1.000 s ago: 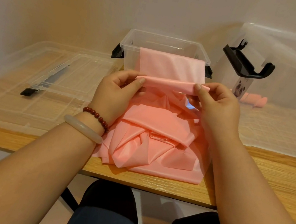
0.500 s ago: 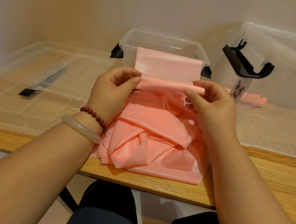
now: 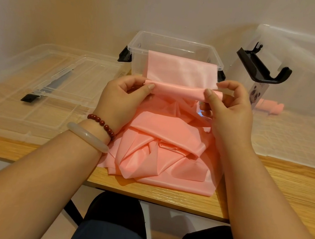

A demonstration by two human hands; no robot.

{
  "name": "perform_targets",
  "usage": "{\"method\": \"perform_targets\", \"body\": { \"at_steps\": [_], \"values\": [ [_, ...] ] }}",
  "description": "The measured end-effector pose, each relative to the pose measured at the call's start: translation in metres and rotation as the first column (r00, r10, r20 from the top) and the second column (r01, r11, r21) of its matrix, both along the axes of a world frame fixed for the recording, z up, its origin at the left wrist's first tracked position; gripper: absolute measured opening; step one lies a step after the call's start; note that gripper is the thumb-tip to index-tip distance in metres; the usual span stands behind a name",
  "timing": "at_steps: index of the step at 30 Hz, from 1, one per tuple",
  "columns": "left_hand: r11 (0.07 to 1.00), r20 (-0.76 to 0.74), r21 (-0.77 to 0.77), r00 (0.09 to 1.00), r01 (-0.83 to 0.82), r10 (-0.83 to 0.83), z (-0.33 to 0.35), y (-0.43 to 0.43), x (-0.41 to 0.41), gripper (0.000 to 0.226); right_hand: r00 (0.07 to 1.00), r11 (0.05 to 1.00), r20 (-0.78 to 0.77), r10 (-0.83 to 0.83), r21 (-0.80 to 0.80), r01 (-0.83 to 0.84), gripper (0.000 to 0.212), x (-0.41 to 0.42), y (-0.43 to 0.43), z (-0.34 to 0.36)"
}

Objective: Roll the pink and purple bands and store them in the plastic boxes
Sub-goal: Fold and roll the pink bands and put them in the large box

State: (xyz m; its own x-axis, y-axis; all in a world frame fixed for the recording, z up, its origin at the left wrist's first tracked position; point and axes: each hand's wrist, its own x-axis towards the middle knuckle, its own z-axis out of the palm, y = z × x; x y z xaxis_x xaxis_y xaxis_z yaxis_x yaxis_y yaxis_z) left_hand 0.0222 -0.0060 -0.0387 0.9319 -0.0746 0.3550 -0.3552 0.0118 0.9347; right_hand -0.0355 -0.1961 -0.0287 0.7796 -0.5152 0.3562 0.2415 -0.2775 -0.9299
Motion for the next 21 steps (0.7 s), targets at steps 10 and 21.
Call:
{"method": "perform_targets", "body": {
  "at_steps": [10,21],
  "values": [
    [0.998,-0.010,-0.065,1.000,0.000,-0.001,0.0013,-0.0003,0.0016,0.019,0.996,0.998,-0.062,0.059,-0.024,-0.060,0.022,-0.0034,-0.0004,-0.0006],
    [0.997,-0.030,-0.051,0.998,0.051,-0.053,-0.0002,-0.0003,-0.0013,0.015,0.999,1.000,-0.027,0.019,0.022,-0.018,0.006,-0.0002,-0.0012,-0.0008]
  ]
}}
